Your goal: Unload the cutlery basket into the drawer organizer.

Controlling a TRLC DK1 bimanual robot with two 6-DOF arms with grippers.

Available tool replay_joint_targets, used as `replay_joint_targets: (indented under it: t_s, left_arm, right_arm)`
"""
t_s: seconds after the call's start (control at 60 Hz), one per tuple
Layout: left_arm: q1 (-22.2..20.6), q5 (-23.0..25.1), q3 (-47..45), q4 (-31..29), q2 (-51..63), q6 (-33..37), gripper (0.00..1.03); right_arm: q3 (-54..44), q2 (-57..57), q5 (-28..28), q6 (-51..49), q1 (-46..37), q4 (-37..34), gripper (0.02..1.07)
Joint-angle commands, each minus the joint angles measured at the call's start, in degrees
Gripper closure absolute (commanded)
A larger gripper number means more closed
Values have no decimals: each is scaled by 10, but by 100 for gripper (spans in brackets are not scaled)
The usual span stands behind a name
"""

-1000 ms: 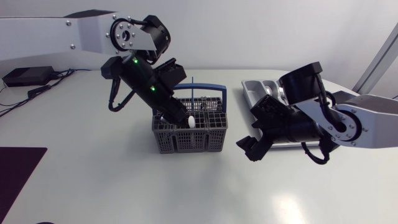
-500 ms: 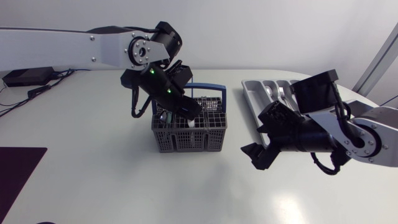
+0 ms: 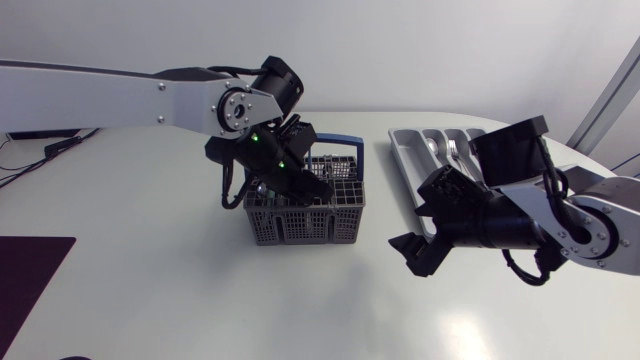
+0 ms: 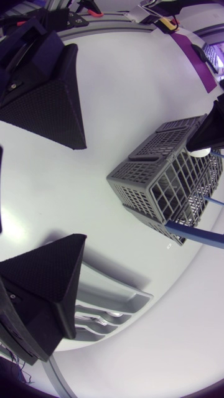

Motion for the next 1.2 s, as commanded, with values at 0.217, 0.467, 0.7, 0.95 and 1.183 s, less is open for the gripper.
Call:
replay_joint_targets:
  t_s: [0.217, 0.467, 0.7, 0.95, 1.183]
  left_arm:
    - [-12, -11, -55, 37, -49, -20, 91]
    - [-18, -10, -75, 46, -116, -20, 91]
    - [-28, -10, -91, 46, -198, -19, 91]
    - [-43, 32, -110, 37, -280, 51, 91]
    - [-41, 132, -115, -3, -304, 165, 91]
  right_arm:
    - [-32, -12, 3, 14, 7, -1, 9]
    - [-35, -27, 3, 14, 7, -2, 9]
    - [-32, -57, 3, 9, 8, -8, 9]
    - [-36, -127, -3, 0, 15, 5, 9]
    - [-9, -185, -39, -4, 44, -27, 9]
